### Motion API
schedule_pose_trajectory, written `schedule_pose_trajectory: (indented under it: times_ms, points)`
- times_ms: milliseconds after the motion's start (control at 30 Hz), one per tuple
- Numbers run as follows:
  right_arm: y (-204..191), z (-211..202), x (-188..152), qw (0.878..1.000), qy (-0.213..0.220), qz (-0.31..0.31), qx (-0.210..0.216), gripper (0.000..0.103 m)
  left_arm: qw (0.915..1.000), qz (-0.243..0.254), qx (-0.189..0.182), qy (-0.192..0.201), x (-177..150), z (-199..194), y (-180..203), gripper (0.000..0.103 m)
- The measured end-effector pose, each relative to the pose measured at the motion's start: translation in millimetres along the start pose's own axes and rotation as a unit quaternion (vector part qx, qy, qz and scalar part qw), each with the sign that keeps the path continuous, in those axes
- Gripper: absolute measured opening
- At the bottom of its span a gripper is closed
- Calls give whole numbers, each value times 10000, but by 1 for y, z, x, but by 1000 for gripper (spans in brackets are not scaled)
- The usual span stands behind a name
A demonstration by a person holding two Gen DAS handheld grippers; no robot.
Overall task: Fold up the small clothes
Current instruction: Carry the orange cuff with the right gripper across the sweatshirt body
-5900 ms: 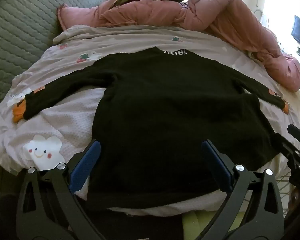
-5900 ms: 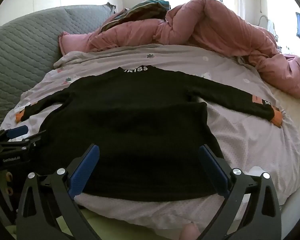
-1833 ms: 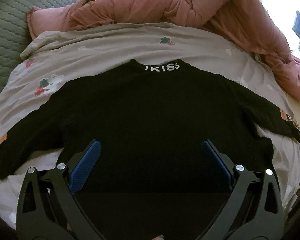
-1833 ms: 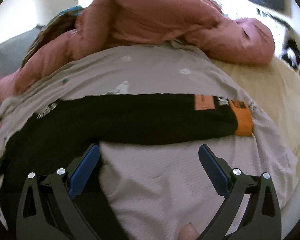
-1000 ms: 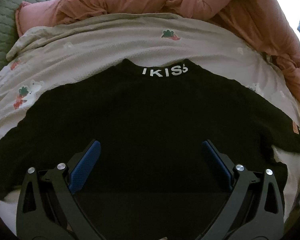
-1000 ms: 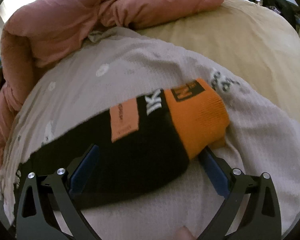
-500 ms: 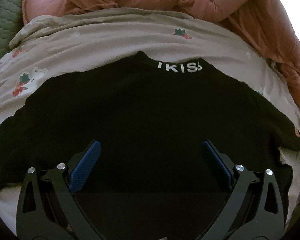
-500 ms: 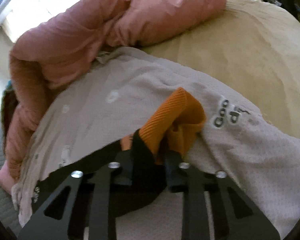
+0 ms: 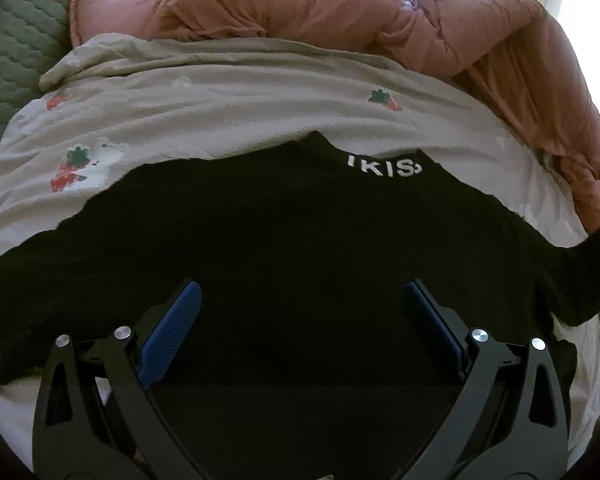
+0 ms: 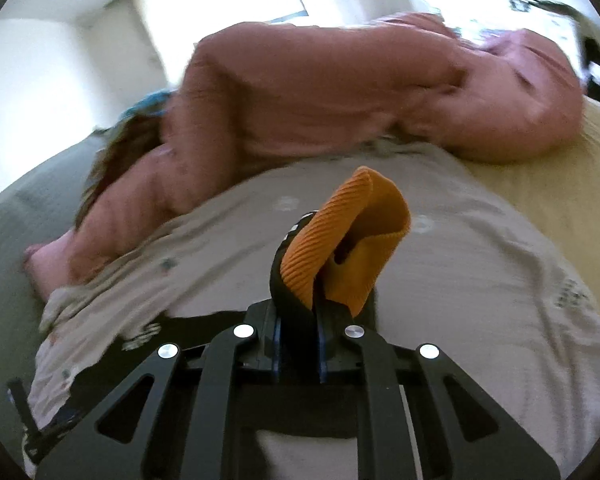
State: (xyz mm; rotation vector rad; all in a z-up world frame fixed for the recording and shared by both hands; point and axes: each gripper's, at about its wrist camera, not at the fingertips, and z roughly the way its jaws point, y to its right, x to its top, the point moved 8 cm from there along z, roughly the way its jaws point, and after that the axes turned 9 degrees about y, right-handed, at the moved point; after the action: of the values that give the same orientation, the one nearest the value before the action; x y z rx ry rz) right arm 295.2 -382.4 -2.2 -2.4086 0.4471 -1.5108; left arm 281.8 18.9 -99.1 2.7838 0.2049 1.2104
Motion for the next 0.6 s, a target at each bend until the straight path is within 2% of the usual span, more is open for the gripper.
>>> schedule_pose_trajectory:
  times_ms: [267,600]
  points:
    - [-104,16,-25,9949,-309,-567,771,12,9995,-268,49,161,7,-6,-32,95]
    - [-201,33,-84,9804,-810,-1177,1353,14,9958,-830,-351,144,11,-11,-56,95]
